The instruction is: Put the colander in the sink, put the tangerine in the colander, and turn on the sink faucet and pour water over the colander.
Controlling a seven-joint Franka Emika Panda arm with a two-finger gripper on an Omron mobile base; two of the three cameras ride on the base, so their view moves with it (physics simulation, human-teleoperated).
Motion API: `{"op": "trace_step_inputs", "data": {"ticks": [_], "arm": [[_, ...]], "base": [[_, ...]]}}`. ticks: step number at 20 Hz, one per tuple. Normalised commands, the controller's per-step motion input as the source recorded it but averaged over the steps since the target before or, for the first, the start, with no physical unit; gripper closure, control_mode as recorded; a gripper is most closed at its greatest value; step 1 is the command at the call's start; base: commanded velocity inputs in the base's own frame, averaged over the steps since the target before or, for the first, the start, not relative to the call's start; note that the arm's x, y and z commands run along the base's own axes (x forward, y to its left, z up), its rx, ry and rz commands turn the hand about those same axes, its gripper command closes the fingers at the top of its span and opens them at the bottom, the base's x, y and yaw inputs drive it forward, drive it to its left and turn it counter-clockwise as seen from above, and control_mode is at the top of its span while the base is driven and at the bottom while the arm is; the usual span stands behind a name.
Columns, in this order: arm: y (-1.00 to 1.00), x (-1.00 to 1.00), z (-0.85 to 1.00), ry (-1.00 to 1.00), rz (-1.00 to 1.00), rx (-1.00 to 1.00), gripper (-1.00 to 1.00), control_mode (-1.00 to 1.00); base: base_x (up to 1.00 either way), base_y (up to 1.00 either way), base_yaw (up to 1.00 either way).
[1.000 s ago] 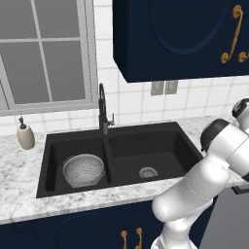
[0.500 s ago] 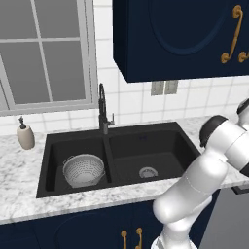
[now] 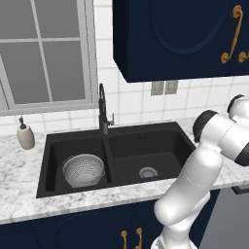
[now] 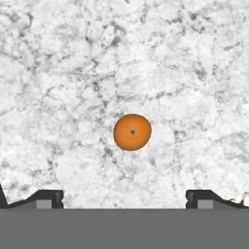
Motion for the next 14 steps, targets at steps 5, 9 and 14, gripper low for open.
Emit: {"op": "trace_step_inputs", "data": {"ticks": [5, 9, 14], "arm": [[-0.01, 0.16, -0.04, 0.35, 0.02, -0.17, -1.00, -1.00], [-0.02, 0.19, -0.03, 0.00, 0.00, 0.00, -1.00, -1.00], [-0.02, 0.44, -0.43, 0.03, 0.01, 0.02, -1.00, -1.00]], "base": [[0.00, 0.00, 0.00], [0.00, 0.00, 0.00], [0.00, 0.00, 0.00]]}}
